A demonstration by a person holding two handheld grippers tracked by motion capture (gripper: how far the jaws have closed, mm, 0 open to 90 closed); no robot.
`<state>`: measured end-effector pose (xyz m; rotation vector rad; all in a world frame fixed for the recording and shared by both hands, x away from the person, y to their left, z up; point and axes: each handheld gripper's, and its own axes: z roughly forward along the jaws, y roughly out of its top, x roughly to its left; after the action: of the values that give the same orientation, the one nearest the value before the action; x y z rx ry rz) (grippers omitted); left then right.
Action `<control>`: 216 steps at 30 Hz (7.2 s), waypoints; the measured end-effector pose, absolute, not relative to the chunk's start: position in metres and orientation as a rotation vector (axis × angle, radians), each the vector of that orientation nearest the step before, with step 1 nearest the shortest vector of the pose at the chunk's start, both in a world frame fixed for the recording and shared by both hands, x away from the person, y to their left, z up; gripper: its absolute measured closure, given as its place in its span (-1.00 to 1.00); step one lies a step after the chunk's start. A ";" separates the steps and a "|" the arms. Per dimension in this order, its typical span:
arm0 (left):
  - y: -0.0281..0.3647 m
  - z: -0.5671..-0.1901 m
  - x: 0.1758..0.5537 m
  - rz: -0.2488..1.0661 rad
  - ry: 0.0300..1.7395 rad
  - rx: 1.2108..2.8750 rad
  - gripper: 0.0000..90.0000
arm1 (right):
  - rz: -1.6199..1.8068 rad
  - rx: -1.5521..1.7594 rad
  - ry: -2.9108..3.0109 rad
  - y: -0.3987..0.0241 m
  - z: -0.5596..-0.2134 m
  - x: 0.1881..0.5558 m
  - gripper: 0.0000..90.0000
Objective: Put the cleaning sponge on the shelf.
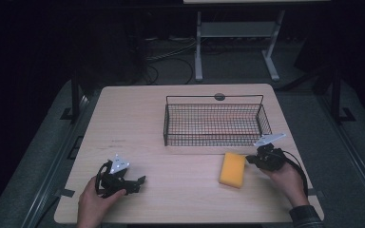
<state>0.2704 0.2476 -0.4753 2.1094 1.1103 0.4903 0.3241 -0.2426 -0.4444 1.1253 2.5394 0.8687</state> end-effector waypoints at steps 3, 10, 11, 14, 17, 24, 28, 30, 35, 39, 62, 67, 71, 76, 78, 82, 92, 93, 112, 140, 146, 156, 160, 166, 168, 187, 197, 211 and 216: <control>0.248 -0.475 0.270 0.490 1.110 2.110 -0.72 | 0.870 1.128 2.543 -0.241 -0.445 0.326 1.00; 0.248 -0.475 0.270 0.490 1.110 2.110 -0.72 | 0.865 1.118 2.552 -0.235 -0.442 0.330 1.00; 0.248 -0.475 0.270 0.490 1.110 2.110 -0.72 | 0.867 1.111 2.552 -0.235 -0.442 0.331 1.00; 0.248 -0.475 0.270 0.490 1.110 2.109 -0.72 | 0.863 1.110 2.555 -0.232 -0.442 0.333 1.00; 0.248 -0.475 0.270 0.490 1.110 2.110 -0.72 | 0.863 1.105 2.559 -0.229 -0.442 0.335 1.00; 0.248 -0.475 0.270 0.490 1.110 2.110 -0.72 | 0.866 1.101 2.564 -0.222 -0.441 0.338 1.00; 0.248 -0.475 0.270 0.490 1.110 2.110 -0.72 | 0.856 1.089 2.572 -0.218 -0.441 0.340 1.00; 0.248 -0.475 0.270 0.490 1.110 2.110 -0.72 | 0.860 1.083 2.574 -0.215 -0.440 0.341 1.00; 0.248 -0.475 0.270 0.490 1.110 2.110 -0.72 | 0.858 1.060 2.585 -0.208 -0.439 0.344 1.00; 0.248 -0.475 0.270 0.490 1.110 2.110 -0.72 | 0.860 1.052 2.590 -0.202 -0.439 0.345 1.00; 0.248 -0.475 0.270 0.490 1.110 2.110 -0.72 | 0.865 0.956 2.639 -0.169 -0.438 0.352 1.00; 0.248 -0.475 0.270 0.491 1.110 2.110 -0.72 | 0.868 0.933 2.654 -0.159 -0.438 0.353 1.00; 0.248 -0.475 0.270 0.491 1.110 2.110 -0.72 | 0.862 0.910 2.679 -0.151 -0.438 0.354 1.00; 0.248 -0.475 0.270 0.490 1.110 2.110 -0.72 | 0.858 0.888 2.700 -0.142 -0.438 0.355 1.00; 0.248 -0.475 0.270 0.490 1.110 2.110 -0.72 | 0.860 0.880 2.706 -0.139 -0.439 0.355 1.00; 0.248 -0.475 0.270 0.491 1.110 2.110 -0.72 | 0.852 0.870 2.717 -0.135 -0.439 0.355 1.00; 0.248 -0.475 0.270 0.490 1.110 2.110 -0.72 | 0.825 0.942 2.682 -0.143 -0.427 0.353 0.47; 0.248 -0.475 0.270 0.491 1.110 2.110 -0.72 | 0.823 0.951 2.674 -0.144 -0.424 0.353 0.37; 0.248 -0.475 0.270 0.490 1.110 2.110 -0.72 | 0.716 1.017 2.814 -0.144 -0.412 0.330 -0.90; 0.248 -0.475 0.270 0.490 1.110 2.110 -0.72 | 0.563 0.905 2.904 -0.128 -0.434 0.319 -0.96; 0.248 -0.475 0.270 0.490 1.110 2.110 -0.72 | 0.555 0.888 2.908 -0.124 -0.437 0.320 -0.96; 0.248 -0.475 0.270 0.490 1.110 2.110 -0.72 | 0.527 0.868 2.915 -0.119 -0.442 0.320 -0.76; 0.248 -0.475 0.270 0.490 1.110 2.110 -0.72 | 0.521 0.878 2.909 -0.120 -0.442 0.321 -0.69; 0.248 -0.475 0.270 0.490 1.110 2.110 -0.72 | 0.516 0.868 2.908 -0.120 -0.442 0.320 -0.53; 0.248 -0.475 0.270 0.490 1.110 2.110 -0.72 | 0.521 0.862 2.910 -0.120 -0.442 0.320 -0.51; 0.248 -0.475 0.270 0.490 1.110 2.110 -0.72 | 0.539 0.874 2.958 -0.124 -0.433 0.321 -0.48; 0.248 -0.475 0.270 0.490 1.110 2.110 -0.72 | 0.545 0.909 2.947 -0.133 -0.421 0.323 -0.48; 0.248 -0.475 0.270 0.491 1.110 2.110 -0.72 | 0.575 0.926 2.906 -0.142 -0.405 0.326 -0.48; 0.248 -0.475 0.271 0.492 1.109 2.111 -0.72 | 0.577 0.933 2.899 -0.146 -0.398 0.327 -0.48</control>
<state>0.2705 0.2477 -0.4753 2.1109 1.1086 0.4920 0.3271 -0.1459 -0.3984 0.9333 2.8993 0.5767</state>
